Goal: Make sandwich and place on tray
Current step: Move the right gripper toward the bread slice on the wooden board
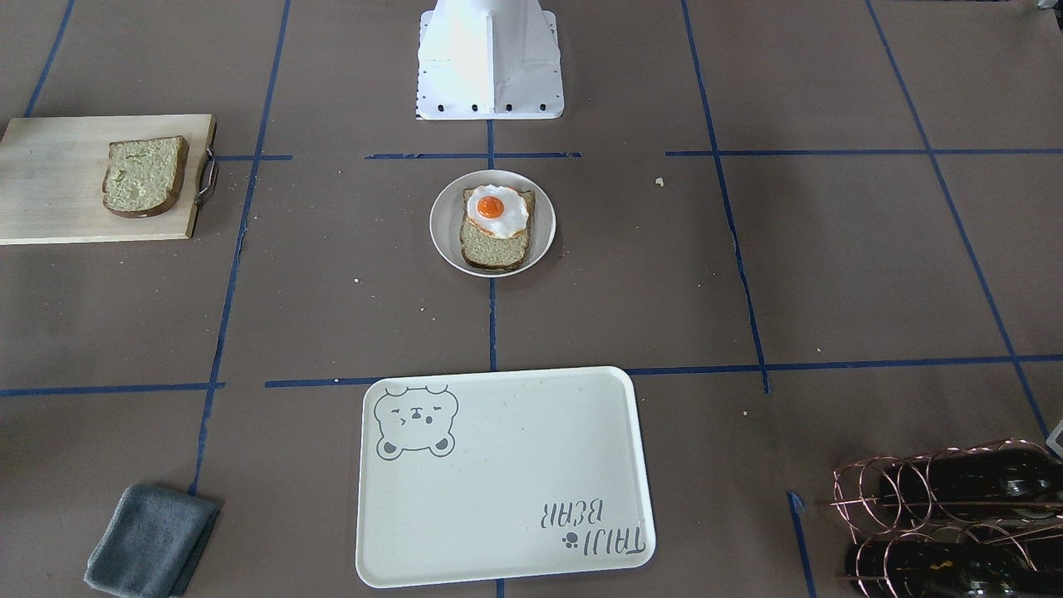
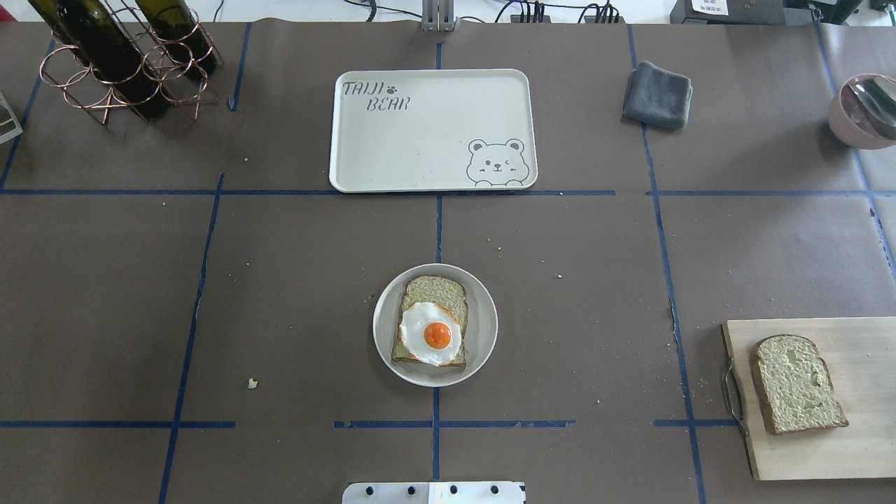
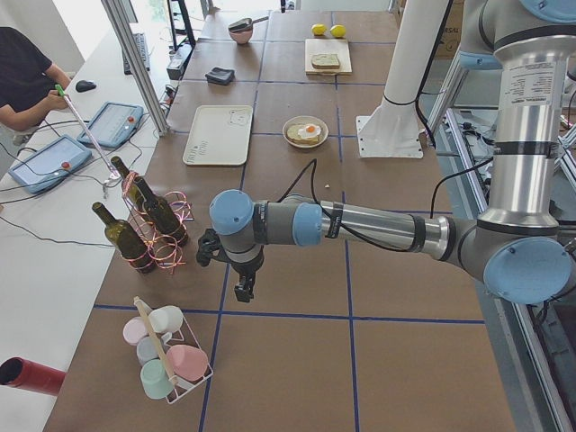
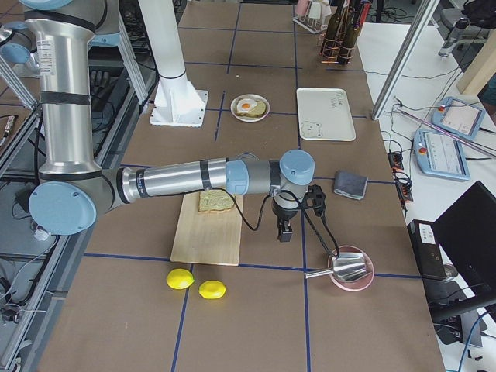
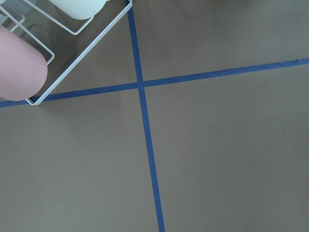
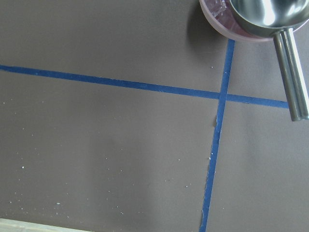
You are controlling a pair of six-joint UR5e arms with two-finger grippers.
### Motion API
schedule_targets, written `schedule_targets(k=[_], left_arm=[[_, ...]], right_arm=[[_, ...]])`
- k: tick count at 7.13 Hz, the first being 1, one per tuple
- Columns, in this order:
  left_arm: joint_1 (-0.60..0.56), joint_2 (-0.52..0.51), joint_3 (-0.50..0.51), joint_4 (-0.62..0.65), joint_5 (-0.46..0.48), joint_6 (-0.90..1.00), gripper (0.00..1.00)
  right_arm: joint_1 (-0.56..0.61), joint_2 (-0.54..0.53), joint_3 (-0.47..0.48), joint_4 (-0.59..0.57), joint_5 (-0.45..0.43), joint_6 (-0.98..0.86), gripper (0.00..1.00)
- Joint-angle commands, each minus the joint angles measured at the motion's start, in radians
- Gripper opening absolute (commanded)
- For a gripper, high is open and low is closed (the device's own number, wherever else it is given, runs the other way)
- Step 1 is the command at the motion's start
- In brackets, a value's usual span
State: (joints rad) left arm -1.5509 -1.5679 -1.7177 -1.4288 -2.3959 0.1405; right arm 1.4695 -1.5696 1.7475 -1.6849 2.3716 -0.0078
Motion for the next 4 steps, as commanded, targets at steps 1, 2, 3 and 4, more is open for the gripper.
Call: schedule_targets(k=[1, 2, 3, 4], left_arm=[[-0.005, 0.014, -0.025, -0.033, 0.01, 0.045, 1.0], [-0.003, 0.005, -0.016, -0.033, 0.004, 0.072, 1.0], [-0.002, -0.001, -0.01, -0.032, 0.012, 0.07, 1.0], [-0.001, -0.001, -0.014, -0.036, 0.003, 0.067, 1.0]], right_arm=[[0.0, 0.003, 0.003, 0.001, 0.0, 0.0, 1.0], [0.0, 0.003, 0.007, 0.001, 0.0, 0.0, 1.0], [0.0, 0.005, 0.012, 0.001, 0.0, 0.0, 1.0], [0.0, 0.005, 0.018, 0.001, 0.001, 0.0, 1.0]])
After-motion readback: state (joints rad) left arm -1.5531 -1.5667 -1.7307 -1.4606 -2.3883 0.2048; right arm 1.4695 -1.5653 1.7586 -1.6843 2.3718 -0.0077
